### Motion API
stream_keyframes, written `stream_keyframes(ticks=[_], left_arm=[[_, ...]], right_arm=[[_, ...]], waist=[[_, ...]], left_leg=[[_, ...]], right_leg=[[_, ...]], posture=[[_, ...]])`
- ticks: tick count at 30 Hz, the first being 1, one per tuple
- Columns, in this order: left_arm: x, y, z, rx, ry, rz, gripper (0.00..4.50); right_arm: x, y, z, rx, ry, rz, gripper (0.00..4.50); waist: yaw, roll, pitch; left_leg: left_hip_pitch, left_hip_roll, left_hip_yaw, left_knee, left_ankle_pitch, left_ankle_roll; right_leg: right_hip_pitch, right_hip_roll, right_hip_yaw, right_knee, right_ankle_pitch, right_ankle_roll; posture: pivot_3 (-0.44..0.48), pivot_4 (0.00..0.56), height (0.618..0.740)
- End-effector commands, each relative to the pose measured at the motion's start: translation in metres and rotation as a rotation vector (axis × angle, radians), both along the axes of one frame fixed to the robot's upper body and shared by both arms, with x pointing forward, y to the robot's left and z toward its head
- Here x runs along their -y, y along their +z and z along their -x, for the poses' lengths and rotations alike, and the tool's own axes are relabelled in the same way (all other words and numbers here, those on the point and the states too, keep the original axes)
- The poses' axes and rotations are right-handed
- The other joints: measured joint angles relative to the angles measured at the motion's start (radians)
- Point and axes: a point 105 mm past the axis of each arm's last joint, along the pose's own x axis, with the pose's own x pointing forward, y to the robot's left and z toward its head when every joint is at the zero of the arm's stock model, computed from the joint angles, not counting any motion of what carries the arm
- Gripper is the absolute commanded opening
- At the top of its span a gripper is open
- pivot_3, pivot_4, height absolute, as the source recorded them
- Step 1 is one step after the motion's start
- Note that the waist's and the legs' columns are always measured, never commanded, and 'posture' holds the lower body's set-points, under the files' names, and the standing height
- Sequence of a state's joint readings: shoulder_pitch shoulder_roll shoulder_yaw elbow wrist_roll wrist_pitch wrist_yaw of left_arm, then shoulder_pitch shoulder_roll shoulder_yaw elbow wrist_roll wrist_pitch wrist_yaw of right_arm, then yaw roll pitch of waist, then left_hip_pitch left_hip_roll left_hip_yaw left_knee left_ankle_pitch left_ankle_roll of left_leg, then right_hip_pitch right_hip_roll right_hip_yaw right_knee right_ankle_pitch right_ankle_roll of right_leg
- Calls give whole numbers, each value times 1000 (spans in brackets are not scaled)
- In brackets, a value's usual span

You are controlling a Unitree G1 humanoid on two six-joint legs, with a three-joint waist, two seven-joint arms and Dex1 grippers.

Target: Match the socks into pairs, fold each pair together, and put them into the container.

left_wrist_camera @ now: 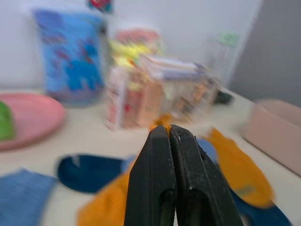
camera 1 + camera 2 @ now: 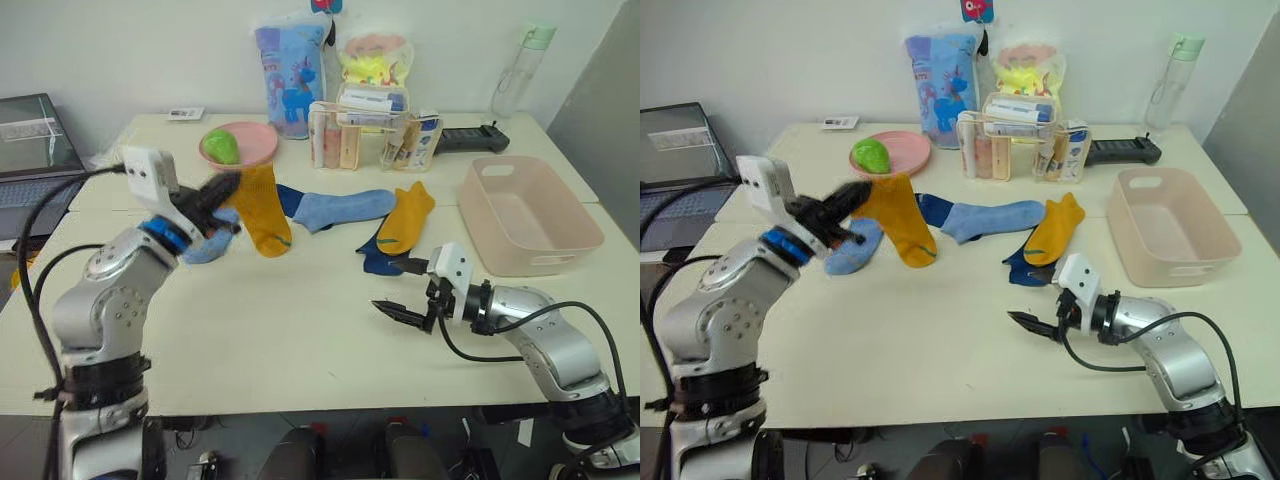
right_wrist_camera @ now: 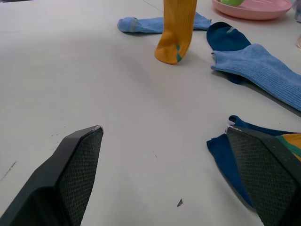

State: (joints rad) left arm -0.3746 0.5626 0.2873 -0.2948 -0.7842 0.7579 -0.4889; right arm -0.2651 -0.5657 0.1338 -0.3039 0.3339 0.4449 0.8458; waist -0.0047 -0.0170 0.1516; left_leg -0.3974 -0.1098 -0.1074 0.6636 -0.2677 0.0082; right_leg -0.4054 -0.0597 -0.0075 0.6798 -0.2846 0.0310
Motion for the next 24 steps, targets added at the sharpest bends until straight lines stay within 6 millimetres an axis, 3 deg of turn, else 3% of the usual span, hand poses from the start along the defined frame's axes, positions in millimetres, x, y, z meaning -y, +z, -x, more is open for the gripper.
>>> stream_keyframes(ticks=[1,3,9,15,18,24], left_arm=[[35,-16,40,-135,-275,-6,30],[45,-25,53,-193,-347,16,30],[59,-49,55,-282,-381,34,30],[92,-81,63,-327,-526,-20,30],[95,-77,67,-305,-566,-10,616],[79,-58,53,-246,-494,54,2515]], right_arm=[[-1,11,0,48,11,-15,4500],[-1,10,0,46,10,-13,4500],[0,9,1,42,9,-10,4500],[4,11,-2,43,-12,-11,4500],[7,11,-1,44,-22,-6,4500],[11,9,1,37,-30,3,4500]], waist=[[0,0,0],[1,0,0],[4,0,0],[4,0,0],[4,0,0],[4,0,0]], left_leg=[[0,0,-1,0,0,0],[0,0,-1,0,0,0],[0,0,0,1,0,0],[0,0,0,1,0,0],[0,0,0,0,0,0],[0,0,0,0,0,0]], right_leg=[[0,0,-1,0,0,0],[0,0,0,0,0,0],[1,0,0,0,0,0],[1,0,0,0,0,0],[0,0,0,0,0,0],[0,0,0,0,0,0]], posture=[[0,150,740],[0,150,740],[0,150,740],[0,150,740],[0,150,740],[0,150,740]])
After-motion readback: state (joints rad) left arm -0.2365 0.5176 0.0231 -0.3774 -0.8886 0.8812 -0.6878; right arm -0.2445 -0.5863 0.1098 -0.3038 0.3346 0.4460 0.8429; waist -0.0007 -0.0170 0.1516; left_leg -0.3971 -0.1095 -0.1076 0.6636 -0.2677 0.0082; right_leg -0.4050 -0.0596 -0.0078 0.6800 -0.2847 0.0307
